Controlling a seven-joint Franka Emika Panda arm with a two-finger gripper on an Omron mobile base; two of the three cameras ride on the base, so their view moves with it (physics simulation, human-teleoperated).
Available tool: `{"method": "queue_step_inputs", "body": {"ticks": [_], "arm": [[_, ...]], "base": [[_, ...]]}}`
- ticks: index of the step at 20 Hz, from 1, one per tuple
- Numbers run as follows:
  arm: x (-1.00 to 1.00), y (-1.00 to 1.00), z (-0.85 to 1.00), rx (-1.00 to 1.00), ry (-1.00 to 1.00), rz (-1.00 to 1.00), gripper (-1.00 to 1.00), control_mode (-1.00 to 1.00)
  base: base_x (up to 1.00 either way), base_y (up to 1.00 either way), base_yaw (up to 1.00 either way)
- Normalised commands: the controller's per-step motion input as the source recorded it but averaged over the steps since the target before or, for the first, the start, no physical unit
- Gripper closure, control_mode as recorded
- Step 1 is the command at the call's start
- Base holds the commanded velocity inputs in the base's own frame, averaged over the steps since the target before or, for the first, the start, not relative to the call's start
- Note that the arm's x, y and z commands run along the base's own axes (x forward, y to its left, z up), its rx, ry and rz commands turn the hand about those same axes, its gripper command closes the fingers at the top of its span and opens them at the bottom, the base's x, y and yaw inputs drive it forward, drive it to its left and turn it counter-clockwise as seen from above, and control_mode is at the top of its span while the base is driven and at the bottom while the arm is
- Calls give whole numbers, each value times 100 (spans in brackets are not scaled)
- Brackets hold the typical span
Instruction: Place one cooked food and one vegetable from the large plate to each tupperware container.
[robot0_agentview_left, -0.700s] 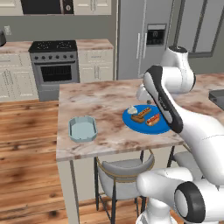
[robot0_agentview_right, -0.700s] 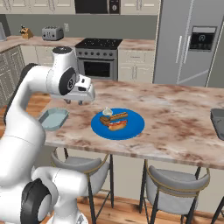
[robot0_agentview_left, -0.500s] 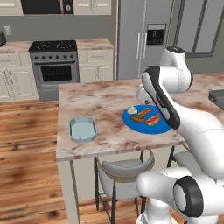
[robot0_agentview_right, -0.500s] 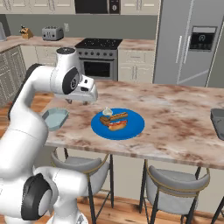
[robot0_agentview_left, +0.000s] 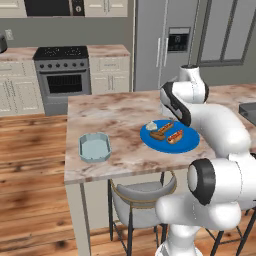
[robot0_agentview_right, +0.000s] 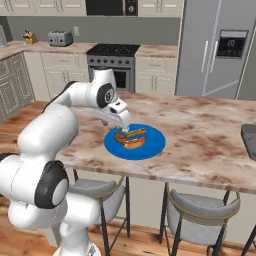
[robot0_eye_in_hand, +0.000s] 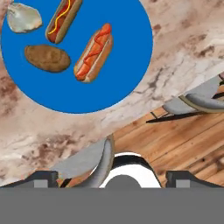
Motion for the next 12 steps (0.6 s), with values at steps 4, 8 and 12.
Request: {"method": "queue_step_inputs", "body": {"ticks": [4,8,12], "arm": [[82,-33,-48,0,0,-22,-100,-100],[76,-40,-69,0,0,-15,-100,-100],[70,-44,-71,0,1,-16,-100,-100]], "base": [[0,0,0],[0,0,0],[0,0,0]]}}
